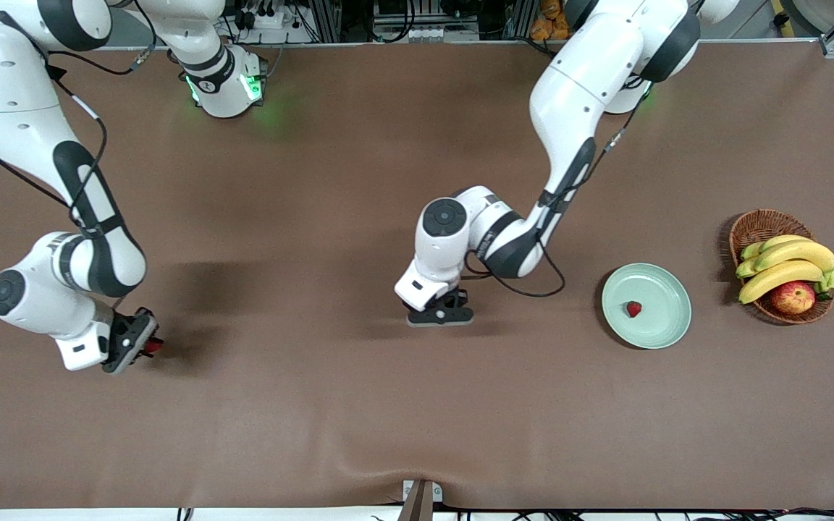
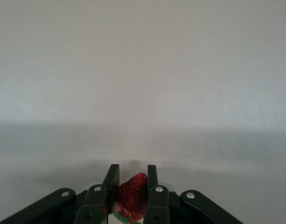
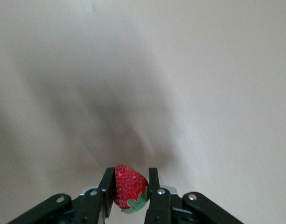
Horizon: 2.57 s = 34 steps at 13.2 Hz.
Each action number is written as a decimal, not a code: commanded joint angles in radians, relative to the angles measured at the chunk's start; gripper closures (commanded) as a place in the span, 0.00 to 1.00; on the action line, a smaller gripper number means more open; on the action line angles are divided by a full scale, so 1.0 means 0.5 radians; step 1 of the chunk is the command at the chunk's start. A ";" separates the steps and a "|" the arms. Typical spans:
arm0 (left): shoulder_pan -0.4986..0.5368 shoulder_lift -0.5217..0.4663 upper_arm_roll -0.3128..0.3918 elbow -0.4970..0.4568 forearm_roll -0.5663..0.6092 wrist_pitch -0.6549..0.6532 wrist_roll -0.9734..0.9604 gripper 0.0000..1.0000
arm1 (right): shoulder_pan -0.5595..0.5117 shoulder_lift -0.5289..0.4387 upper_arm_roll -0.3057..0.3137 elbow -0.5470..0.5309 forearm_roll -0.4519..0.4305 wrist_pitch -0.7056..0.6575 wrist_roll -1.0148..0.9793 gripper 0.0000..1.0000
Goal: Collect all strawberries into plate
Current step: 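Drop the strawberry onto the plate while the right gripper carries another mid-table, then set the last strawberry on the table mid-way and open the right gripper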
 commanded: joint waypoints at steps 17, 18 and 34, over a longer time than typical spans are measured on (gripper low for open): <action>1.053 -0.762 -0.099 -0.895 0.035 -0.584 0.748 1.00 | 1.487 -0.049 -0.008 0.164 0.014 0.016 3.156 1.00; 1.096 -0.774 -0.099 -0.959 0.035 -0.544 0.785 1.00 | 1.539 -0.012 -0.011 0.213 0.008 0.016 3.260 1.00; 1.508 -0.823 -0.206 -1.334 0.041 -0.050 1.141 0.00 | 1.807 0.230 -0.085 0.446 -0.023 0.047 3.740 0.00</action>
